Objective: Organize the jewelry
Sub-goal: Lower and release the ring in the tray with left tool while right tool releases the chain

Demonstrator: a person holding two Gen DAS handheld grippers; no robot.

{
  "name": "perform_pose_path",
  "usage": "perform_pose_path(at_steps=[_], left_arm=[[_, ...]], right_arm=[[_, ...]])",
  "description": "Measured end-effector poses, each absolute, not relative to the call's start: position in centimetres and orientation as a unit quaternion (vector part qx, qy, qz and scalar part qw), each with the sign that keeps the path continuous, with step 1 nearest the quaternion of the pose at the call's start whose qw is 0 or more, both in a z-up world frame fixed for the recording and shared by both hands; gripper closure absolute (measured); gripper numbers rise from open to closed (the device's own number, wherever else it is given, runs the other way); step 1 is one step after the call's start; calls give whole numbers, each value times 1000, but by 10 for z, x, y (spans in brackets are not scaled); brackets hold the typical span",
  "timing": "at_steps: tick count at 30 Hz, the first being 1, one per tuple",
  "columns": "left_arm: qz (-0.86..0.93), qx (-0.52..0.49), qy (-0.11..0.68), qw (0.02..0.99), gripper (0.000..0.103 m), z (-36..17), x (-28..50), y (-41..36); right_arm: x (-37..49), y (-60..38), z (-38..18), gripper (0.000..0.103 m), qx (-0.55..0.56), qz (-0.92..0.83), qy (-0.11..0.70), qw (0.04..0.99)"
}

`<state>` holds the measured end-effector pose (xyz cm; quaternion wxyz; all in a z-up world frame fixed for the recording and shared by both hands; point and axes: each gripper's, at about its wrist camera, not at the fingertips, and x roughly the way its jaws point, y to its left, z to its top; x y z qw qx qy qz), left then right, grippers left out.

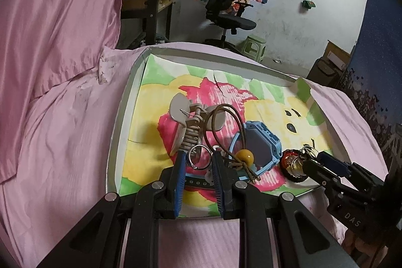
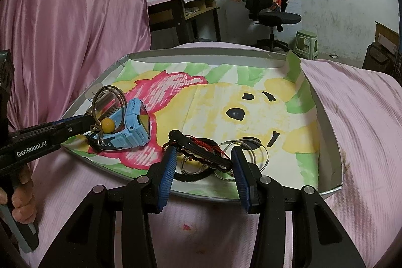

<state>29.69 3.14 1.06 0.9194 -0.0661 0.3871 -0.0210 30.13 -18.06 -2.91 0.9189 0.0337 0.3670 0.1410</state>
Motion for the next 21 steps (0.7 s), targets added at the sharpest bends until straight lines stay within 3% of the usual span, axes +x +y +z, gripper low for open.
perform_pose_path(at_steps=[14,21], left_arm=[[-29,-69,388,919,79,11,295,32],[-25,-78,374,924,50,13,291,36]], right_arm=[[302,-180,-29,63,36,140,367,919],[298,-184,-29,52,47,134,355,924]])
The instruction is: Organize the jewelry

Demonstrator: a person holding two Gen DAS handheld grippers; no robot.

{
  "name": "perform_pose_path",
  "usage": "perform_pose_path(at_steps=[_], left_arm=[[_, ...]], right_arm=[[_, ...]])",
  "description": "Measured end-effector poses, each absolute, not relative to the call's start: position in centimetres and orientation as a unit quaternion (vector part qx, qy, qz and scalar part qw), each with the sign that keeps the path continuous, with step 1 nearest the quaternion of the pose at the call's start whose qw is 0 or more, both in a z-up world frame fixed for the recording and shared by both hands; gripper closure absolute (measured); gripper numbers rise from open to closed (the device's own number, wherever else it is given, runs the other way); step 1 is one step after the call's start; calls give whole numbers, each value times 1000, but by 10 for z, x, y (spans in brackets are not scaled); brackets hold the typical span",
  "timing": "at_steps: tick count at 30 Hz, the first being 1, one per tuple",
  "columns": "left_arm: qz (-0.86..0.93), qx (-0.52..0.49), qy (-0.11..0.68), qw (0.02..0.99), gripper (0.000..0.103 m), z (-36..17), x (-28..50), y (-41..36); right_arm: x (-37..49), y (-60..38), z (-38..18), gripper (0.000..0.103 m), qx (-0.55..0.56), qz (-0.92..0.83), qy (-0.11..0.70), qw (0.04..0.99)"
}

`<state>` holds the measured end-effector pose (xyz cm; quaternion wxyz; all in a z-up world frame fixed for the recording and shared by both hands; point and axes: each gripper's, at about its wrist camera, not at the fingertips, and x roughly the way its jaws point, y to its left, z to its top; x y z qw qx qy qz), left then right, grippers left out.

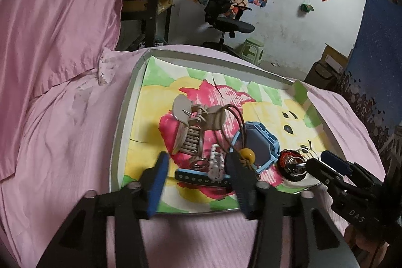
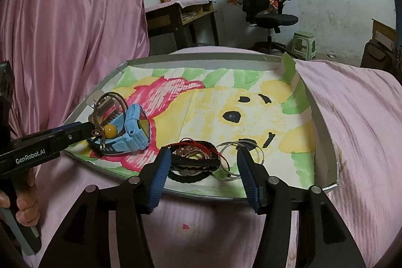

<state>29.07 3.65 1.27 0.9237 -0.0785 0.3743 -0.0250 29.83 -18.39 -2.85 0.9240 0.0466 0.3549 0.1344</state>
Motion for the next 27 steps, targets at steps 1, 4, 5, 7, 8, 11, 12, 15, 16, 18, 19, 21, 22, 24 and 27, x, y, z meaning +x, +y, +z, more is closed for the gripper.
perform_pose_path(at_steps=[1,4,5,7,8,11,12,15,16,18,19,21,22,24,27], left_arm=[[-25,-80,371,925,49,14,290,37],[-23,-81,364,928,45,16,288,38],[-23,-80,362,929,44,17,287,38],[-20,-77,352,933,35,20,282,38],[-19,-76,348,934,33,21,281,37],[-16,-74,330,941,24,25,274,37],[-16,-74,326,942,22,27,272,37],[-17,-74,315,946,9,31,267,36],[-14,-74,306,949,7,32,263,36],[-15,-76,293,953,5,35,258,35],[-16,-75,290,954,3,36,256,34],[-16,-71,285,956,3,38,252,32],[-15,-67,281,957,2,40,249,31],[-13,-62,274,960,1,42,245,28],[-10,-57,265,963,1,45,240,25]], right_arm=[[297,-184,-28,49,48,132,352,925],[294,-189,-25,45,52,129,343,929],[292,-189,-24,43,53,126,339,931],[290,-191,-21,36,55,124,332,934],[288,-192,-19,35,56,123,327,935],[282,-194,-13,25,57,117,314,941],[281,-196,-11,18,58,114,310,942],[274,-201,-5,10,67,106,296,947],[273,-203,-4,9,69,104,292,948],[270,-207,-1,5,71,101,287,950],[268,-209,1,3,72,100,284,951],[265,-211,4,2,74,99,275,953],[264,-212,6,2,75,99,271,954],[259,-214,9,2,77,99,262,957],[254,-216,16,2,74,102,250,960]])
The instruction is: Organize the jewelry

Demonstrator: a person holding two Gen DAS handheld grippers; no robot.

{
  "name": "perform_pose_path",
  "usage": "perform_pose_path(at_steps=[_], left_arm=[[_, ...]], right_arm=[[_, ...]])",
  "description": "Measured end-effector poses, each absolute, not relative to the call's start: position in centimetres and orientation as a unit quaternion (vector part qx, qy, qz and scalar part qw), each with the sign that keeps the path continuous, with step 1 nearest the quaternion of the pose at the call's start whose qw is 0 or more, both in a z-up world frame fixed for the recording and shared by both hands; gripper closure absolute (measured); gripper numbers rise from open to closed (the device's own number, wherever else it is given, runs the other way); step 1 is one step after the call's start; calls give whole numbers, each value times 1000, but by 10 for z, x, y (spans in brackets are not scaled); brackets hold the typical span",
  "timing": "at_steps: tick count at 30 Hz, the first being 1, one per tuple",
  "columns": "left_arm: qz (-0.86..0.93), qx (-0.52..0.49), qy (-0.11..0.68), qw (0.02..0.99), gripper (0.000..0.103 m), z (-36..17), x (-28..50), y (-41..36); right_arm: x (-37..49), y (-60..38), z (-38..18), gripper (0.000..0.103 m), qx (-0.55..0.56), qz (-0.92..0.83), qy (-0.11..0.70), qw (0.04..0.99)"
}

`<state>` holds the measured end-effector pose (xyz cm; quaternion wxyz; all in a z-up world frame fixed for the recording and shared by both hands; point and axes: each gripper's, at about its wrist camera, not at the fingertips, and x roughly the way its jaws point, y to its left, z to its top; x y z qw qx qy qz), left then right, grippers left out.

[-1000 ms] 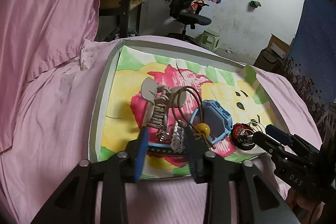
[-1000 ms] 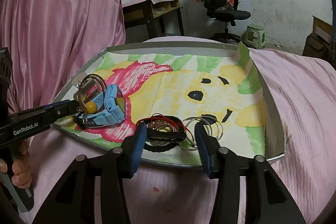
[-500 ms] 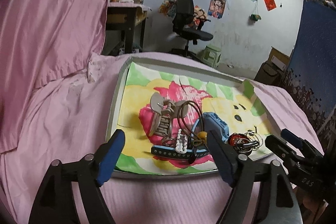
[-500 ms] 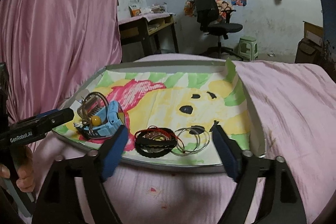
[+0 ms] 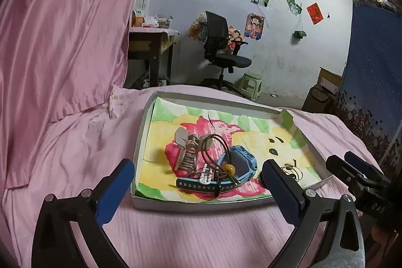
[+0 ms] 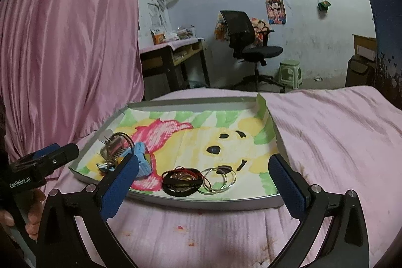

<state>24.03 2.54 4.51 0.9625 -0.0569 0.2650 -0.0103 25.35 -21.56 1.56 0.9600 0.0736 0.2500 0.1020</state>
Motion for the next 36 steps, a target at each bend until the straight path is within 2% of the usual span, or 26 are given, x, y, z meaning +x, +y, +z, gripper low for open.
perform_pose_path(at_steps=[36], left_arm=[[6,-54,228,972,0,61,161,12]], right_arm=[[184,-231,43,1,59,118,206,970]])
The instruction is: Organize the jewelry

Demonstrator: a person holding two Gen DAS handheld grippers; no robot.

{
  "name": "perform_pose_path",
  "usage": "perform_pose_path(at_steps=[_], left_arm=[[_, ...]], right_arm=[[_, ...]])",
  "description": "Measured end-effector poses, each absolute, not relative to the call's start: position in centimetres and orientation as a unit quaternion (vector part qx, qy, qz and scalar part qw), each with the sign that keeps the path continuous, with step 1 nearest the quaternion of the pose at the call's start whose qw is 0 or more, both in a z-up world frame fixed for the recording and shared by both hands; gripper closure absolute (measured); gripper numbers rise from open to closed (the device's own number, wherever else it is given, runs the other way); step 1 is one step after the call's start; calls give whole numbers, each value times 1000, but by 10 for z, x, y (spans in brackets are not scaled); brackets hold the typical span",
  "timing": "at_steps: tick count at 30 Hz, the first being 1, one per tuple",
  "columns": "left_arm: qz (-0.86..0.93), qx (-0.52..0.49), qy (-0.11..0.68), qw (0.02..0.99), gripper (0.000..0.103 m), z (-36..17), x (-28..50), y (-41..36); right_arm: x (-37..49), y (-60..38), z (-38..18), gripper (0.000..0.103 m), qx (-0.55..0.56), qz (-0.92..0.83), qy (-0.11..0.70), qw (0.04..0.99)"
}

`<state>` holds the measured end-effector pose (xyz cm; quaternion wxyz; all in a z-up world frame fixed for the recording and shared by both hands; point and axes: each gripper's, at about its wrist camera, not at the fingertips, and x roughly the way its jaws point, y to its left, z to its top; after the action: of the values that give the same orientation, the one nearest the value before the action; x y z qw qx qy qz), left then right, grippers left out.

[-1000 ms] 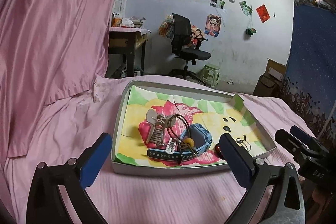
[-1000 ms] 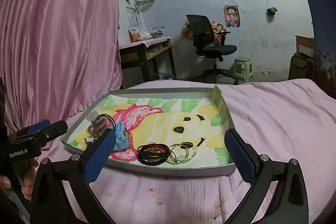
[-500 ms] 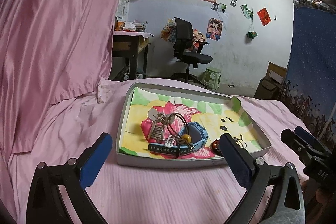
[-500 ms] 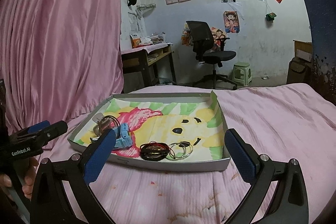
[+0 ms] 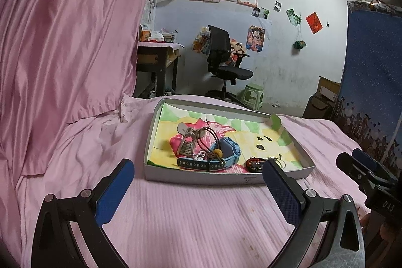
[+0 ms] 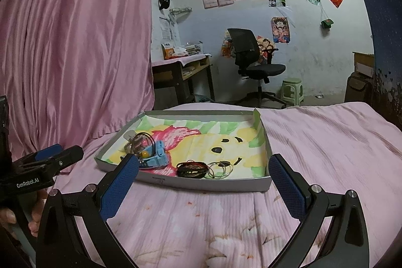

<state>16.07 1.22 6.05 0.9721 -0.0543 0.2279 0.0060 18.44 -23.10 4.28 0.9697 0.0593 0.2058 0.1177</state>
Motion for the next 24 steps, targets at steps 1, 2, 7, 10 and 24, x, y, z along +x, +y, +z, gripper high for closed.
perform_pose_path(at_steps=[1,2,7,10,24], left_arm=[[6,-54,225,973,0,61,155,12],[6,-54,224,973,0,61,154,12],[5,-62,218,974,0,62,132,11],[6,-58,212,975,0,62,121,10],[8,-52,183,982,0,67,68,10]], right_arm=[[181,-231,43,1,59,119,205,970],[177,-232,44,1,58,120,204,970],[161,-233,47,1,54,125,204,969],[150,-233,50,1,50,129,199,970],[95,-237,52,1,46,139,189,971]])
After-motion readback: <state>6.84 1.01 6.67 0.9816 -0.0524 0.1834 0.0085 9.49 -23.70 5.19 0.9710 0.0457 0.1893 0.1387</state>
